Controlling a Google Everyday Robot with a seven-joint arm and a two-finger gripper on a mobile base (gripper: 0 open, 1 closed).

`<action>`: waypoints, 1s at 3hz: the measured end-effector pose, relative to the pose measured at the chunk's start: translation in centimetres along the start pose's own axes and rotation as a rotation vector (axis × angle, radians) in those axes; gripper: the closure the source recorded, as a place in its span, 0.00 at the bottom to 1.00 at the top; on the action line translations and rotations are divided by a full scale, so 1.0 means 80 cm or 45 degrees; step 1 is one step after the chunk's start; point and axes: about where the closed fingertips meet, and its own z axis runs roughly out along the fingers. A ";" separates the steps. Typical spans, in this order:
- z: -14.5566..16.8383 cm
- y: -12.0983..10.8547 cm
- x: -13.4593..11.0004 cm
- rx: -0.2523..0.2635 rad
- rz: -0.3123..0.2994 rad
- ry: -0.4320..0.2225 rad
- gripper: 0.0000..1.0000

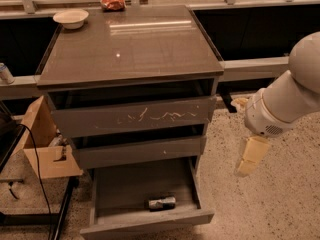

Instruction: Pick redbull can from bottom drawer and place on counter

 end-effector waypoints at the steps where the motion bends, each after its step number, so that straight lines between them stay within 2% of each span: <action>1: 0.049 0.000 0.013 -0.032 -0.009 -0.020 0.00; 2: 0.104 -0.004 0.028 -0.032 -0.005 -0.052 0.00; 3: 0.154 -0.015 0.040 0.017 -0.011 -0.107 0.00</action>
Offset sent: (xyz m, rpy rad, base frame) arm 0.0394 0.0031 -0.1430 0.0816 -0.0167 0.0046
